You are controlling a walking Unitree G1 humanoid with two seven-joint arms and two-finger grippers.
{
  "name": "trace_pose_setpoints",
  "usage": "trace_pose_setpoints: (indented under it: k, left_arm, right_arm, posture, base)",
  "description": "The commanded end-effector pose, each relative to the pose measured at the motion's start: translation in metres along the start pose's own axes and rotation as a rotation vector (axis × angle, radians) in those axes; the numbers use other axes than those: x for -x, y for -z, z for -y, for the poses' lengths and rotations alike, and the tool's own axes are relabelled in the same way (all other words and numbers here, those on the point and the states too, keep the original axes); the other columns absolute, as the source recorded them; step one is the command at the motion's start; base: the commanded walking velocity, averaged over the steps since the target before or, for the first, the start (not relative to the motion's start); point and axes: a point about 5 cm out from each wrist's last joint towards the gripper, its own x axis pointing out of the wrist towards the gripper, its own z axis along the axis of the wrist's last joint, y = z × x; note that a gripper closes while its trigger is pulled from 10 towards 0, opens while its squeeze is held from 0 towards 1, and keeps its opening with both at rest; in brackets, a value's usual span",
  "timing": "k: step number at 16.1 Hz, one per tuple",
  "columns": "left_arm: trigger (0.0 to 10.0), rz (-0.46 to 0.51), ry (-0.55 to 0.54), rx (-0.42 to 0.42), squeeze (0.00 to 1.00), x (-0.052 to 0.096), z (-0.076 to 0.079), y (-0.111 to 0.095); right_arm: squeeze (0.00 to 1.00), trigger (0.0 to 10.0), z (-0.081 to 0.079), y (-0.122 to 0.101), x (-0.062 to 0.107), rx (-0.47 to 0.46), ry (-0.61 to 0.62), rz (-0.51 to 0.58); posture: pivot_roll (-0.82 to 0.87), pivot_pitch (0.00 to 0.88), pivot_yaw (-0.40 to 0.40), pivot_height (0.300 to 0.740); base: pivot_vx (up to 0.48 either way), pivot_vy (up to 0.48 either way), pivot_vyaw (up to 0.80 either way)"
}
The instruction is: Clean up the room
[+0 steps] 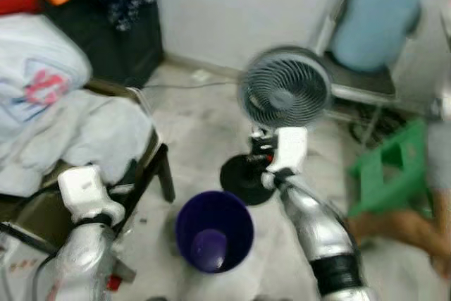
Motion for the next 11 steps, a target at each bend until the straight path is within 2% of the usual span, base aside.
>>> trace_pose_setpoints:
  k: [1,5,8,11]
  left_arm:
    - [10.0,-0.031,-0.013,-0.013,0.00,0.005,-0.004,0.005]
    - [10.0,-0.029,-0.009,-0.060,0.00,0.014,-0.018,0.002]
    - [10.0,-0.070,-0.012,-0.102,0.00,0.035,-0.045,0.000]
    - [10.0,-0.110,0.026,-0.157,0.00,0.052,-0.056,-0.005]
  right_arm:
    - [0.00,10.0,0.001,0.001,-0.001,-0.004,0.015,0.001]
    - [0.00,10.0,-0.008,0.012,-0.005,-0.011,0.003,-0.029]
    - [0.00,10.0,-0.010,0.028,-0.006,-0.026,0.029,-0.067]
    - [0.00,10.0,-0.003,0.046,-0.007,-0.022,0.108,-0.124]
  posture:
    - [0.07,0.139,-0.093,0.740]
    - [0.10,0.155,-0.094,0.740]
    - [0.13,0.201,-0.063,0.740]
    - [0.16,0.248,-0.031,0.740]
  base:
    - [0.000,0.000,0.00]
    - [0.000,0.000,0.00]
    - [0.000,0.000,0.00]
    - [0.000,0.000,0.00]
